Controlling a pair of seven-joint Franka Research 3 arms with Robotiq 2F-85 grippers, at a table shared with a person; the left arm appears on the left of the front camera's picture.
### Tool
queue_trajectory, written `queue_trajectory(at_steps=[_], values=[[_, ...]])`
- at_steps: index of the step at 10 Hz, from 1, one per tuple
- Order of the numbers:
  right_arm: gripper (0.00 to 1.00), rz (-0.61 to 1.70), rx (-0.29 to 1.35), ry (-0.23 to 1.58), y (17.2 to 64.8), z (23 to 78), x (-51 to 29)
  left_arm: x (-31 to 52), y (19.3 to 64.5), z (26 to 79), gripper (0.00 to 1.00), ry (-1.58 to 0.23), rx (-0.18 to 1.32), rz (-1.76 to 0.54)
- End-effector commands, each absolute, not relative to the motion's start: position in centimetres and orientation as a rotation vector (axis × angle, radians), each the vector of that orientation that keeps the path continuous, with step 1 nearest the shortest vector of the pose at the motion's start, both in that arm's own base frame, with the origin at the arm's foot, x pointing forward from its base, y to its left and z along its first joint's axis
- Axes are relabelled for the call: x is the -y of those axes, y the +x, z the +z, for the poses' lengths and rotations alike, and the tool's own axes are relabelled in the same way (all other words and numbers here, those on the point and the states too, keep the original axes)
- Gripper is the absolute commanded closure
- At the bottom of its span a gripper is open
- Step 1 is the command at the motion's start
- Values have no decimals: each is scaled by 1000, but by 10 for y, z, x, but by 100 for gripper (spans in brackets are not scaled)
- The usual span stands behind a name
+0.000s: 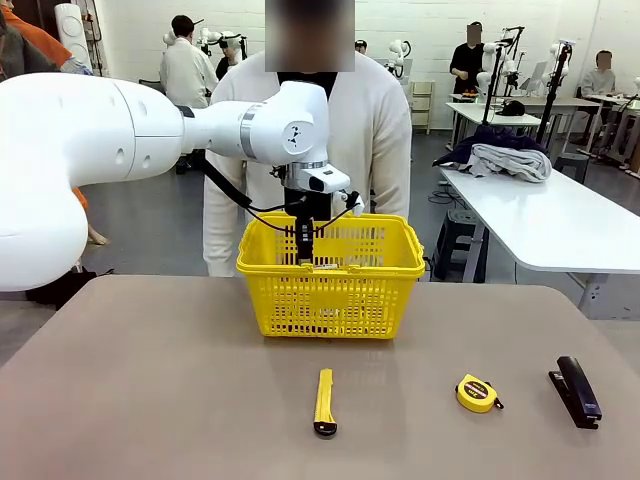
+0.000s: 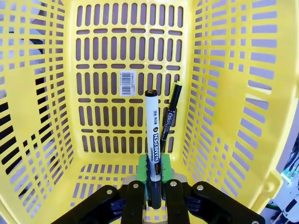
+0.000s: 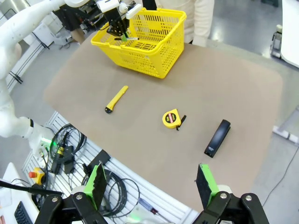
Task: Place the items the person wants into the basket.
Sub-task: Pick up the item the person points to and place it in the Market Basket.
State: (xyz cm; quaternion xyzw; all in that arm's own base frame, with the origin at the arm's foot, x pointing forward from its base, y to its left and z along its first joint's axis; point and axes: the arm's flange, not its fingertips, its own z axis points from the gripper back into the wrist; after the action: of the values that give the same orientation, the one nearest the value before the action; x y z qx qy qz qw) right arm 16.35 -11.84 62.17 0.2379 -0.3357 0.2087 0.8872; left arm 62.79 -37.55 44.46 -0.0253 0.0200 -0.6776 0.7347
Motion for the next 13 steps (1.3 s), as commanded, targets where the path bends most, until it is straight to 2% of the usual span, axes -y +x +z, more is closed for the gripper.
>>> queue_trajectory(at_steps=[1, 2, 4, 5, 6, 12, 13], values=[[0, 452, 700, 511, 164, 621, 118, 382, 639, 454, 29, -84, -58, -1511], [0, 452, 700, 511, 164, 621, 118, 381, 638, 456, 0, -84, -56, -1506], [0, 452, 700, 511, 164, 621, 118, 380, 638, 459, 0, -85, -52, -1502], [0, 452, 700, 511, 164, 621, 118, 378, 637, 459, 7, -79, -52, -1501], [0, 452, 700, 511, 164, 621, 118, 377, 636, 460, 0, -75, -53, -1500], [0, 452, 700, 511, 164, 621, 118, 375, 629, 464, 0, -58, -48, -1505], [0, 452, 700, 511, 164, 621, 118, 374, 616, 474, 0, -45, -47, -1498]])
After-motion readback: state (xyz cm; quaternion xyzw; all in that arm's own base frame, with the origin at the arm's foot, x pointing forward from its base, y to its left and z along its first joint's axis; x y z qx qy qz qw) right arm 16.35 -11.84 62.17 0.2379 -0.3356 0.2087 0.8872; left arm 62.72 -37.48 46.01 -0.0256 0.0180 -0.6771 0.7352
